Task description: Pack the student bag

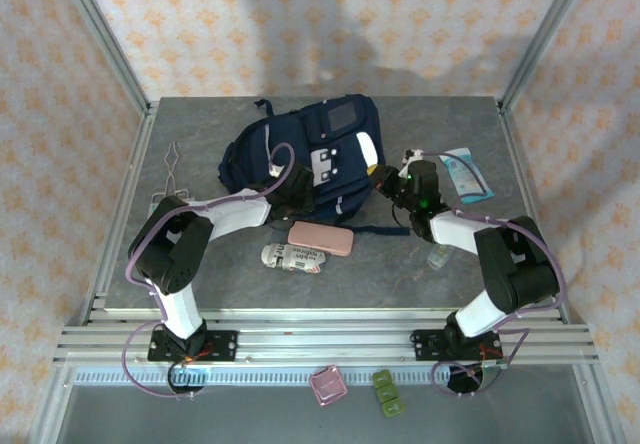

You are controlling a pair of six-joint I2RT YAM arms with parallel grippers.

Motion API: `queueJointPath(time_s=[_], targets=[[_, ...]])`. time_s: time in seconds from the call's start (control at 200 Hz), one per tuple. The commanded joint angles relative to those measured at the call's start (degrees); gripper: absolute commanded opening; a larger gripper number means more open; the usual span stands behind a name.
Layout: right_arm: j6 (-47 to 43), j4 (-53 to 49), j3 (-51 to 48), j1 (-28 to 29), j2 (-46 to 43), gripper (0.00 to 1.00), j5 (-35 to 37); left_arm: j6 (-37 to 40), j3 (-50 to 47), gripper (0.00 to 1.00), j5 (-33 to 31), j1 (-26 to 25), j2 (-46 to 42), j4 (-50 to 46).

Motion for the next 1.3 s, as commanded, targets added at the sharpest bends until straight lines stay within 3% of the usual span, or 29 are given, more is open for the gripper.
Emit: queueJointPath(time_s=[0.0, 0.075, 0.145, 0.36, 0.395, 0.47, 0.756, 0.961, 1.296], targets=[[-0.26, 12.45, 1.64, -0.09, -4.01, 0.00, -0.46, 1.09, -0.43, 0.10, -2.13, 0.65, -0.81, -5.85], [-0.17, 12.55, 1.47, -0.13, -4.03, 0.00, -0.55, 1.58, -0.85, 0.12, -2.15, 1.01, -1.22, -5.98], [-0.26, 12.55, 1.38, -0.13, -3.96, 0.00, -0.72, 2.33, -1.29, 0.22, -1.88, 1.23, -1.26, -5.31], [0.18, 12.73, 1.23, -0.06, -4.01, 0.00, -1.05, 5.00, 0.37, 0.25, 0.83, 2.16, 1.11, -1.20], [0.26, 12.73, 1.05, -0.11, -4.11, 0.00, -1.09, 5.49, 1.07, 0.21, 0.95, 2.25, 1.90, -1.35], [0.01, 12.25, 0.79, -0.08, -4.44, 0.00, -0.67, 6.50, 2.08, 0.00, 1.87, 2.62, 3.32, -1.51], [-1.00, 9.52, 2.02, -1.06, -3.96, 0.00, -0.16, 10.23, -0.76, 0.00, 2.42, 2.91, -0.94, -3.78], [-3.91, 1.36, 6.67, -4.12, -1.34, 0.00, 4.03, 19.88, -1.29, 0.00, -7.85, 3.19, -7.12, -12.08], [-3.47, -3.21, 11.54, -9.15, 3.50, 0.00, 7.19, 27.21, 0.78, 0.00, -25.27, 5.15, -14.00, -19.03]])
